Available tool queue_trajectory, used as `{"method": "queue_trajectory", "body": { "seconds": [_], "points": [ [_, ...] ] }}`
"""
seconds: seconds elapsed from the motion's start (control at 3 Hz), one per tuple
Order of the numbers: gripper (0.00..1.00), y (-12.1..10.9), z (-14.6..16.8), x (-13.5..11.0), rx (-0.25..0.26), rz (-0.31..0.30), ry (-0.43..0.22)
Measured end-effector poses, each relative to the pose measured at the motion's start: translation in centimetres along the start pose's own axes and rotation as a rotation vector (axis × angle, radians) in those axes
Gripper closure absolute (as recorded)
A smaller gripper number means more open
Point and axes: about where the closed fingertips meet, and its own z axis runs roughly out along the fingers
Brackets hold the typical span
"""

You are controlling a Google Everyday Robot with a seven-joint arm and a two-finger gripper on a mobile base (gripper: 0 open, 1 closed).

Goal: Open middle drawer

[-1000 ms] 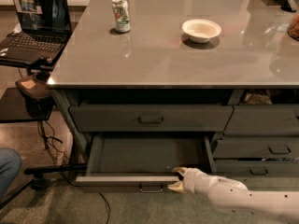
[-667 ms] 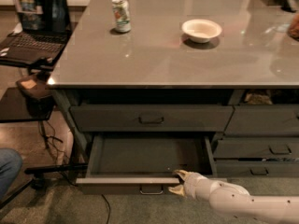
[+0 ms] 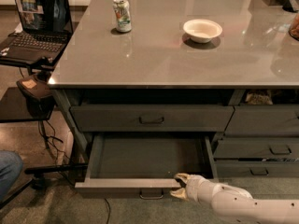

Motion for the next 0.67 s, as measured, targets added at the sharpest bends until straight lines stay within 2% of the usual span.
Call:
{"method": "queue_trajectory", "body": {
  "seconds": [0.33,0.67],
  "points": [
    [1.0,0.2,0.0,0.1,-0.001,-0.001,0.001],
    [1.0,1.4,-0.4,0.1,-0.004,-0.016,-0.008]
  ]
}}
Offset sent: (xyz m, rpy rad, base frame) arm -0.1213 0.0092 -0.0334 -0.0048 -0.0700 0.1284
